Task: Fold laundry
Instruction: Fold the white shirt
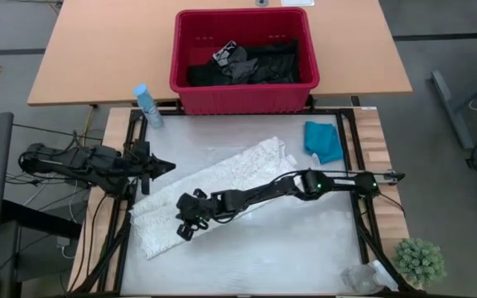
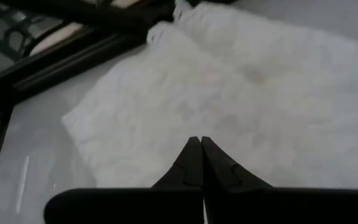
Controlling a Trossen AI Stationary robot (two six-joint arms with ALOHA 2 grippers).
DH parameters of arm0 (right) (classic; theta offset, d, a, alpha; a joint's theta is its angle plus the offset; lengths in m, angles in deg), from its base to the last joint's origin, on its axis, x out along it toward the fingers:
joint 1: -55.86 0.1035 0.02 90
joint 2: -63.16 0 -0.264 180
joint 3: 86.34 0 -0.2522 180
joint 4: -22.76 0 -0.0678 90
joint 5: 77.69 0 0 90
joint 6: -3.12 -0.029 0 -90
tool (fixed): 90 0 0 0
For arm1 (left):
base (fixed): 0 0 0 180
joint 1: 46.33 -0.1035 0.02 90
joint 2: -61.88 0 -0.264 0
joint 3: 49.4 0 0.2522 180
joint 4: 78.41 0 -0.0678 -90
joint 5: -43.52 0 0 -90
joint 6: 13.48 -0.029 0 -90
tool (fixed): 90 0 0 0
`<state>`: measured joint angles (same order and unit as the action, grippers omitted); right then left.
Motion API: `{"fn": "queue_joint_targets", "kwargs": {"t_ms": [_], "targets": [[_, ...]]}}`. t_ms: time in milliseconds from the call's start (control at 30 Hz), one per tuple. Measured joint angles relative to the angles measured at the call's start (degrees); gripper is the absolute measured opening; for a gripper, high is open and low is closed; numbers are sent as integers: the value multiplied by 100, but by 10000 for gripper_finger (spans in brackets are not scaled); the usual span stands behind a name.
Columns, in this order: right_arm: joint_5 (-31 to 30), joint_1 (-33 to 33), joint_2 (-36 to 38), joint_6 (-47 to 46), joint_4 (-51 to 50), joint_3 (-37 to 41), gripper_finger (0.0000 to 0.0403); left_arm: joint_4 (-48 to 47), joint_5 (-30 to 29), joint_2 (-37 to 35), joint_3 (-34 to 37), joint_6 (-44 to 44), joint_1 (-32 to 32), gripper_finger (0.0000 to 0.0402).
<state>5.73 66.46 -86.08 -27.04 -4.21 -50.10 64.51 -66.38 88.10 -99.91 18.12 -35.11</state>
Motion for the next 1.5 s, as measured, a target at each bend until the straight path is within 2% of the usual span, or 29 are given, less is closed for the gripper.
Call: {"fn": "queue_joint_targets", "kwargs": {"t_ms": [400,600,800,1033,1100,1200,1367,1500], "targets": [[194,438,-6,-187,-1731,-9,16,-294,-142,2,0,220,0,0],[270,758,64,-683,-2908,14,16,-718,-158,2,3,446,0,0],[588,1066,67,-1732,-3837,14,16,-690,-192,22,202,822,0,0],[984,1376,61,-3259,-4809,26,16,-491,50,509,431,1093,0,0],[1017,1454,59,-3561,-4964,36,16,-216,214,784,453,872,0,0],[761,1561,134,-3835,-5019,-40,16,508,457,1276,519,89,0,3],[187,1655,467,-4634,-5393,-217,16,1558,285,2226,445,-1203,-169,16],[-423,1683,1002,-5472,-5633,-222,16,2387,966,2919,428,-2033,-589,12]]}}
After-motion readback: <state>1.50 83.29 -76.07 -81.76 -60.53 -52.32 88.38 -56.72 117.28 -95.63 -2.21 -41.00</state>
